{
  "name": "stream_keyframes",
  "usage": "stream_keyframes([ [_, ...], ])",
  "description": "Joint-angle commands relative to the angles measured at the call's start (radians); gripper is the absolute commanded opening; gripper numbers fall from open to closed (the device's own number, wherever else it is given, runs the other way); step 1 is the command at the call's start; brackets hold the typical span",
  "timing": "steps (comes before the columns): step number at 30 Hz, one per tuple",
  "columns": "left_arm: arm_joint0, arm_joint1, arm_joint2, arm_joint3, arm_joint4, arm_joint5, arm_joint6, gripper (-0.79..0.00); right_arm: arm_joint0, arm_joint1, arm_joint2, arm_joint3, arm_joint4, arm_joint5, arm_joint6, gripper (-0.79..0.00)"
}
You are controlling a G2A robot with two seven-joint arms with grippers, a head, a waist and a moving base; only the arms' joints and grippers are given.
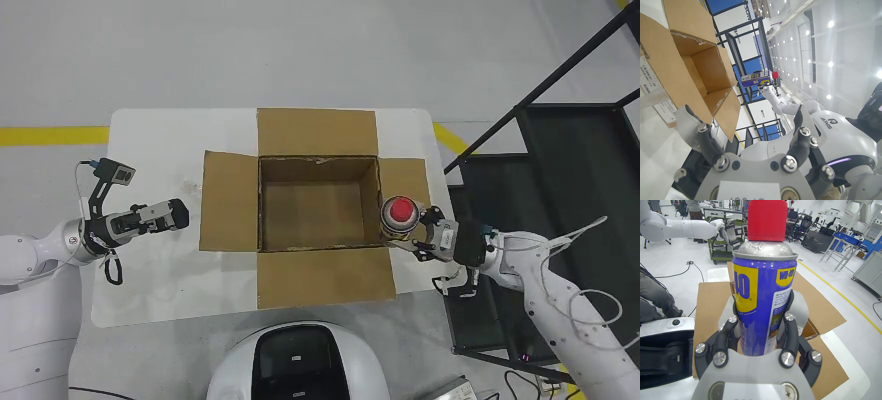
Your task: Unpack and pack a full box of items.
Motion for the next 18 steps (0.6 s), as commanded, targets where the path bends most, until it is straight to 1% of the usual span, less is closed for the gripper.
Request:
stream_keyframes([
  [1, 0.0, 0.0, 0.0, 0.0, 0.0, 0.0, 0.0, 0.0, -0.005, -0.004, -0.003, 0.004, 0.038, 0.023, -0.001, -0.785],
  [3, 0.0, 0.0, 0.0, 0.0, 0.0, 0.0, 0.0, 0.0, -0.011, -0.007, 0.002, 0.012, 0.076, 0.044, 0.014, -0.785],
  [6, 0.0, 0.0, 0.0, 0.0, 0.0, 0.0, 0.0, 0.0, -0.046, -0.01, 0.016, 0.031, 0.106, 0.063, -0.027, -0.785],
  [7, 0.0, 0.0, 0.0, 0.0, 0.0, 0.0, 0.0, 0.0, -0.066, -0.011, 0.02, 0.039, 0.114, 0.068, -0.066, -0.785],
  [10, 0.0, 0.0, 0.0, 0.0, 0.0, 0.0, 0.0, 0.0, -0.134, -0.015, 0.041, 0.075, 0.085, 0.133, -0.205, -0.785],
  [12, 0.0, 0.0, 0.0, 0.0, 0.0, 0.0, 0.0, 0.0, -0.183, -0.019, 0.048, 0.119, 0.045, 0.204, -0.298, -0.785],
  [14, 0.0, 0.0, 0.0, 0.0, 0.0, 0.0, 0.0, 0.0, -0.223, -0.025, 0.044, 0.168, 0.039, 0.259, -0.405, -0.785],
  [18, 0.0, 0.0, 0.0, 0.0, 0.0, 0.0, 0.0, 0.0, -0.26, -0.038, 0.023, 0.262, 0.033, 0.356, -0.562, -0.785],
])
